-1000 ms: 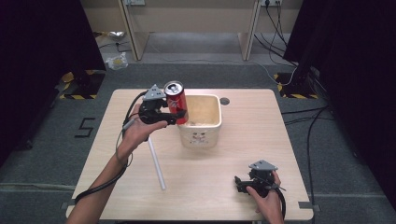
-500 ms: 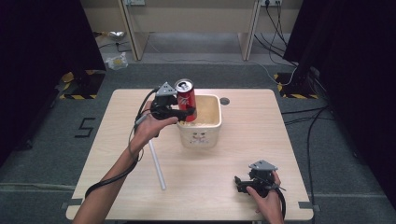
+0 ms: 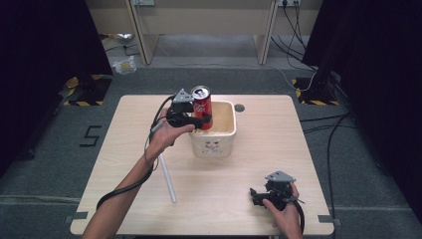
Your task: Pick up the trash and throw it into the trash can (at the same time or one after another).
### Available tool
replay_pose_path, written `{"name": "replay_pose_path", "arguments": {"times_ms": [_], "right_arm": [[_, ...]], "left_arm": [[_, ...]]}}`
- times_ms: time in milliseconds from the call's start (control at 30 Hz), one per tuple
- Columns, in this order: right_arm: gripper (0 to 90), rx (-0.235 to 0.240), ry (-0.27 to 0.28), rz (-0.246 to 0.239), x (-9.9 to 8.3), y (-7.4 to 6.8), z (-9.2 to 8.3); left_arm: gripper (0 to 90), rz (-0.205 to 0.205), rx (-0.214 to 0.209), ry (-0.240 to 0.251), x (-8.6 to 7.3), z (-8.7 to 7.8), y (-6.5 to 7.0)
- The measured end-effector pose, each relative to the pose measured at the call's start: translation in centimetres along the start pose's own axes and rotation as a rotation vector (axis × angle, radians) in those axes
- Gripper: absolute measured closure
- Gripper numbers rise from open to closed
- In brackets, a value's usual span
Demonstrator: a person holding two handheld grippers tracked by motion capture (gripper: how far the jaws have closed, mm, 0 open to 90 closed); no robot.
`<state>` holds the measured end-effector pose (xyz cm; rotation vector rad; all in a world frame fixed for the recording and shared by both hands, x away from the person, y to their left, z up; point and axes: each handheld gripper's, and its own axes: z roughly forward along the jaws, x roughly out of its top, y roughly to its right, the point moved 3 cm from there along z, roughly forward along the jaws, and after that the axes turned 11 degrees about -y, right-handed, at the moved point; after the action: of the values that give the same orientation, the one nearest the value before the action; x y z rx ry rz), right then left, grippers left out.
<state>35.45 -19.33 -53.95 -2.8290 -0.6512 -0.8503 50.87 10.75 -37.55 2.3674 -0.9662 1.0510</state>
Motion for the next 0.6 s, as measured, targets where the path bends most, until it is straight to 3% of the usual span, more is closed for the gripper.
{"name": "replay_pose_path", "arguments": {"times_ms": [600], "right_arm": [[0.3, 0.002, -0.003, -0.004, 0.0, 0.0, 0.0]], "left_arm": [[33.3, -0.016, 0.005, -0.024, -1.3, 1.7, -0.8]]}}
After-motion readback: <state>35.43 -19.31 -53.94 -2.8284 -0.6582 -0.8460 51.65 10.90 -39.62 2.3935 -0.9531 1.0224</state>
